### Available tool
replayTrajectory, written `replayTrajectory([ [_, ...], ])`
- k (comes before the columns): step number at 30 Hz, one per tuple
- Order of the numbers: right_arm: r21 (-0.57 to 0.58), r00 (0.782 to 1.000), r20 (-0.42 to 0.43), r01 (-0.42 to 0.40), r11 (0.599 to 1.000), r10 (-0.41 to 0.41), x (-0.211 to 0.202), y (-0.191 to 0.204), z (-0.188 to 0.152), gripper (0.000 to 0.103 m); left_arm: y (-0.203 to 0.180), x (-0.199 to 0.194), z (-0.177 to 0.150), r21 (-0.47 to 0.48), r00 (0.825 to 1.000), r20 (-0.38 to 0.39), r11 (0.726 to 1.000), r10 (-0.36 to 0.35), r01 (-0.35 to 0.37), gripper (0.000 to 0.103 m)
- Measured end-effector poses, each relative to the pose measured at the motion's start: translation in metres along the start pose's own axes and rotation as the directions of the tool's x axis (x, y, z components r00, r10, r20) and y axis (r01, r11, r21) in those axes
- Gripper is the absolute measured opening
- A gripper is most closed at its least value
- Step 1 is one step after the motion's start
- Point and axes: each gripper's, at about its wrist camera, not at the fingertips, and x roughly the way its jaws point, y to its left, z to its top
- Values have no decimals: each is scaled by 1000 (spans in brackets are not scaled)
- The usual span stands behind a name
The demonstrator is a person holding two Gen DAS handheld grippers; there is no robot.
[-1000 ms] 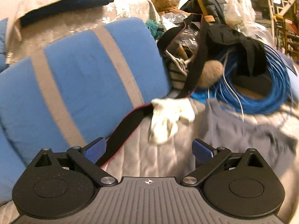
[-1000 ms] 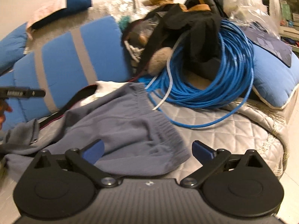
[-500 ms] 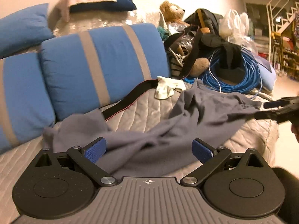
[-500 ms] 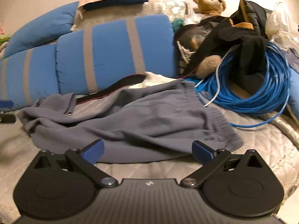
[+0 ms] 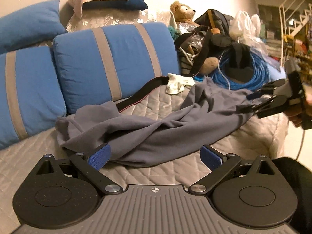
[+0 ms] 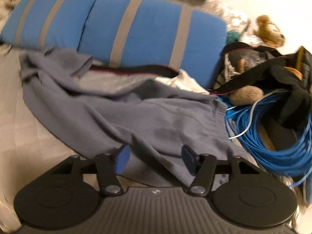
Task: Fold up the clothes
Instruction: 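Lay the sweatpants flat on the bed and open both grippers, then grasp the sweatpants fabric with the right gripper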
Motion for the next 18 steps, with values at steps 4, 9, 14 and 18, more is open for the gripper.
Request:
replayTrajectory([
  [4, -99, 997, -61, -42, 994, 36, 17, -1, 5, 15, -5, 4, -5, 48, 999, -1, 998, 40, -40, 101],
  [9, -191, 998, -42, -59, 980, 52, -6, 11, 0, 0, -4, 5, -5, 21, 1000, -3, 1000, 19, -19, 101],
  [14, -240, 997, -11, -71, 968, 70, -43, 22, -28, 0, -5, 6, -5, 14, 1000, -5, 1000, 15, -15, 101],
  [18, -204, 992, -21, -127, 971, 125, -35, 28, -17, 0, -8, 5, -3, 12, 1000, -8, 1000, 10, -10, 101],
])
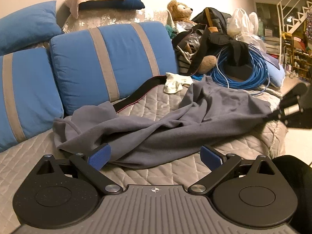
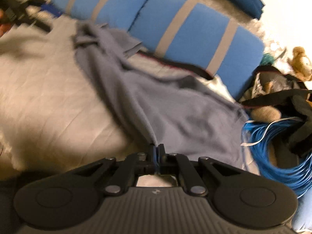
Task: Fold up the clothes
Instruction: 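Grasp the sweatpants fabric with the right gripper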
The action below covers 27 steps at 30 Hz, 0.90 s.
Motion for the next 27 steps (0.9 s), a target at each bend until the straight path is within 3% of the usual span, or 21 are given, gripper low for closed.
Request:
replayTrajectory([
  [6, 53, 996, 5, -85, 995, 84, 14, 5, 18, 2, -2, -6, 7, -2, 1000, 17, 1000, 1, -1, 101],
  [7, 62, 995, 7, -99, 993, 98, 16, 6, 21, 8, -3, -8, 8, -3, 1000, 21, 1000, 1, -1, 101],
  [9, 79, 992, 9, -127, 989, 126, 21, 7, 26, 55, -4, -10, 12, -1, 1000, 29, 1000, 1, -1, 101],
  [11, 97, 988, 13, -155, 983, 154, 25, 9, 32, 64, -5, -12, 15, 3, 999, 32, 1000, 5, -5, 101],
  [20, 173, 960, 34, -278, 945, 276, 46, 16, 59, 64, -6, -19, 26, 1, 999, 46, 1000, 14, -14, 101],
  [23, 229, 936, -21, -338, 913, 352, 67, 17, 69, 64, -3, -19, 24, 0, 999, 42, 1000, 20, -20, 101],
  [27, 186, 921, -19, -378, 907, 388, 69, 34, 76, 64, 6, -18, 18, -12, 999, 36, 999, 33, -33, 101],
])
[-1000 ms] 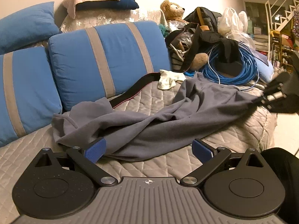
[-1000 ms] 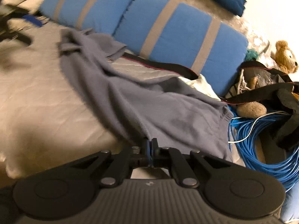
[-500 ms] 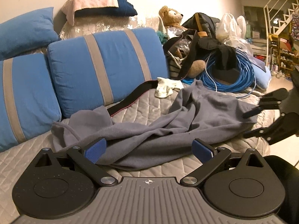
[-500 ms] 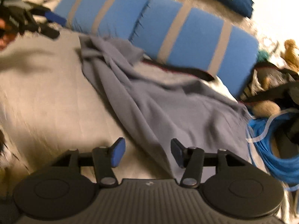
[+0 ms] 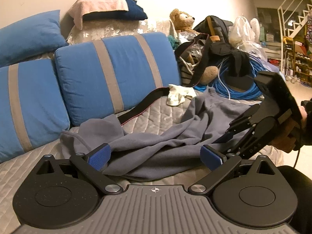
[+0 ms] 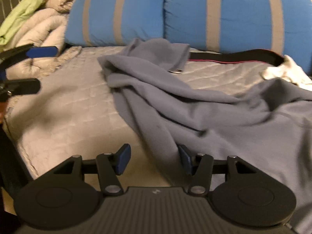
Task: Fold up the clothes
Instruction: 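Grasp the sweatpants fabric with the right gripper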
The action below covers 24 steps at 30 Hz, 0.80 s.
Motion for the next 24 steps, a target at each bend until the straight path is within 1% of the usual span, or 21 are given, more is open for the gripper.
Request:
replayTrajectory([
  [4, -45, 999, -7, -39, 998, 39, 9, 16, 5, 63, 14, 4, -7, -21, 999, -27, 999, 35, -36, 101],
  [5, -56, 999, -9, -49, 997, 48, 11, 20, 6, 61, 18, 4, -9, -28, 998, -32, 998, 47, -48, 101],
  [6, -68, 998, -11, -58, 996, 58, 13, 24, 7, 57, 23, 3, -11, -36, 998, -33, 998, 56, -57, 101],
  [10, -7, 998, 24, -64, 998, 65, 20, 21, 12, 59, 42, -4, -17, -69, 996, -33, 994, 85, -87, 101],
  [11, 8, 997, 32, -66, 998, 66, 22, 20, 14, 61, 46, -5, -18, -78, 995, -35, 993, 89, -91, 101],
  [12, 23, 997, 41, -68, 997, 67, 24, 20, 15, 61, 50, -6, -19, -87, 995, -37, 992, 93, -96, 101],
  [15, 68, 995, 67, -74, 995, 70, 30, 17, 19, 61, 57, -6, -20, -111, 994, -45, 988, 100, -104, 101],
  [18, 113, 993, 93, -82, 990, 71, 35, 15, 23, 60, 59, -7, -20, -113, 994, -46, 989, 96, -101, 101],
  [20, 143, 991, 110, -87, 986, 71, 39, 13, 25, 57, 59, -6, -19, -110, 994, -47, 989, 94, -99, 101],
  [22, 172, 989, 128, -93, 981, 71, 43, 12, 28, 41, 59, -2, -20, -107, 994, -53, 989, 96, -101, 101],
  [23, 187, 988, 136, -96, 978, 71, 45, 11, 29, 13, 60, -2, -20, -111, 994, -55, 988, 98, -103, 101],
  [24, 202, 987, 145, -99, 974, 70, 46, 10, 30, 0, 62, -2, -20, -115, 993, -57, 988, 100, -106, 101],
])
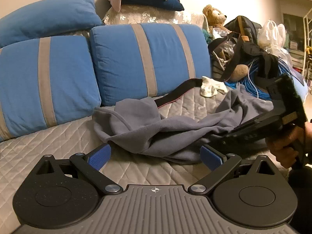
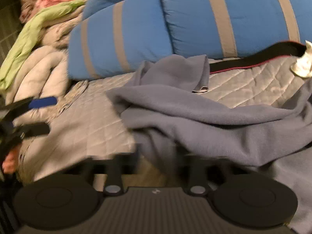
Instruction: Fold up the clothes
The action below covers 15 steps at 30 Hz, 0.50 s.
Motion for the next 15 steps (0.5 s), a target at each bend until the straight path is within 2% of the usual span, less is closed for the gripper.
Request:
replayTrajectory([
  [2, 30, 1000, 17, -3, 1000, 2, 4, -1, 2, 0, 3, 0, 1, -9, 1000, -3, 1000, 5, -5, 101],
  [3, 11, 1000, 31, -3, 1000, 3, 21, 1, 3, 0, 4, 1, 2, -14, 1000, -4, 1000, 7, -7, 101],
  [6, -89, 998, 56, 1, 996, 4, 4, 23, -3, 0, 10, 1, 4, -41, 1000, 0, 999, 17, -17, 101],
  [8, -221, 999, 51, 31, 975, -20, -5, 44, -10, 0, 14, 1, 5, -59, 1000, -3, 998, 23, -23, 101],
  [11, -376, 1000, 10, 24, 926, -21, -10, 66, -23, 0, 18, 0, 7, -84, 999, -7, 996, 31, -32, 101],
  [12, -414, 1000, -6, 21, 910, -26, -11, 70, -28, 0, 20, 0, 8, -92, 999, -9, 995, 34, -35, 101],
  [15, -461, 999, 20, 51, 886, -47, -10, 81, -24, 0, 22, -1, 10, -97, 999, -6, 994, 42, -43, 101],
])
